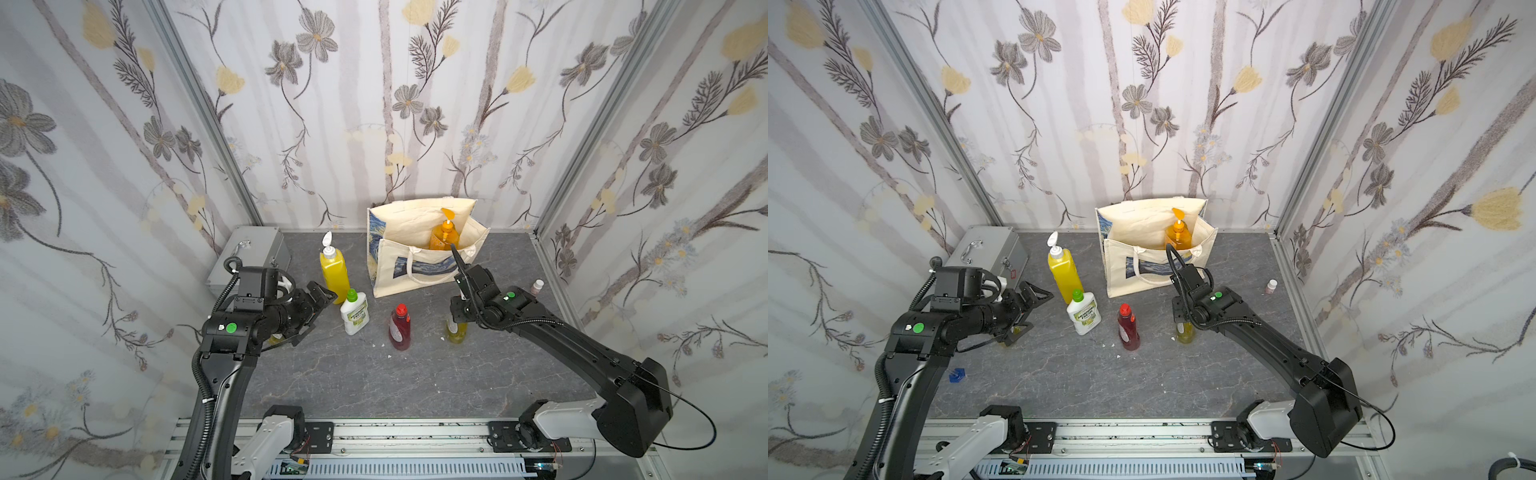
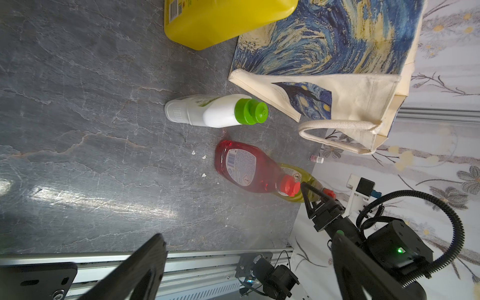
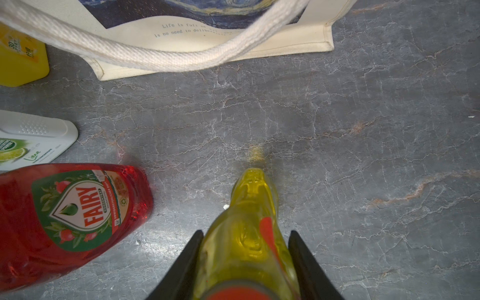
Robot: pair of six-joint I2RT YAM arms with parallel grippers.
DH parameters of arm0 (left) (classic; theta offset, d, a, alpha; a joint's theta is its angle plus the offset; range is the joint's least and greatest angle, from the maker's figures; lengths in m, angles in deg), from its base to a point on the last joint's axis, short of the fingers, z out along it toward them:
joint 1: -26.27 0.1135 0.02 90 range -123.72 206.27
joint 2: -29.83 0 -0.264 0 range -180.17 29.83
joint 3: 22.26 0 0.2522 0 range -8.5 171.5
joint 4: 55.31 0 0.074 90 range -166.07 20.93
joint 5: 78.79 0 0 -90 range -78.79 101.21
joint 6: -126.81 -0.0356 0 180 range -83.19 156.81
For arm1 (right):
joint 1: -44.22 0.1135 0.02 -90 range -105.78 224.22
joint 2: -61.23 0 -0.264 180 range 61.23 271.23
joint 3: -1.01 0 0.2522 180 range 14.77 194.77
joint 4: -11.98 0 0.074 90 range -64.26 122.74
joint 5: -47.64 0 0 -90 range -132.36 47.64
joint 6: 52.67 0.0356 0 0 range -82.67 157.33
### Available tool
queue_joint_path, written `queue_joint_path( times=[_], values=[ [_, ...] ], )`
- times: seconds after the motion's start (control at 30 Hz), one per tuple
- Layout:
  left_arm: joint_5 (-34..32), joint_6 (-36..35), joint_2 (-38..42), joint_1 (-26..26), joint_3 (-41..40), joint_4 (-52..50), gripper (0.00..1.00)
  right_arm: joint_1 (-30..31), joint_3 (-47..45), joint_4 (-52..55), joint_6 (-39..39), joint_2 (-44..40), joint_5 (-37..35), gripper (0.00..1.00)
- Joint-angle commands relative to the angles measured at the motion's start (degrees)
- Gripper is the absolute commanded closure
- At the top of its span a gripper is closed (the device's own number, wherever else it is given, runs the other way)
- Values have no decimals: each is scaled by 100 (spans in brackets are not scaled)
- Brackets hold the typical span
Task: Pack dish soap into the shopping bag
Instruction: Pick up the bottle of dish soap at the center of the board.
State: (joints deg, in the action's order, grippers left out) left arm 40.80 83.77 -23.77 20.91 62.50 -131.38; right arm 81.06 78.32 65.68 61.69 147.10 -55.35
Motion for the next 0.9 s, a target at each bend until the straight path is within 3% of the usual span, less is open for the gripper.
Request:
queue_joint_path(
  times=[0.0,0.87],
  values=[
    [-36,85,8,-3,-41,152,0,7,137,-276,7,-68,-134,62],
    [-40,107,33,-40,-156,244,0,16,622,-4,-37,-287,-171,63]
  ],
)
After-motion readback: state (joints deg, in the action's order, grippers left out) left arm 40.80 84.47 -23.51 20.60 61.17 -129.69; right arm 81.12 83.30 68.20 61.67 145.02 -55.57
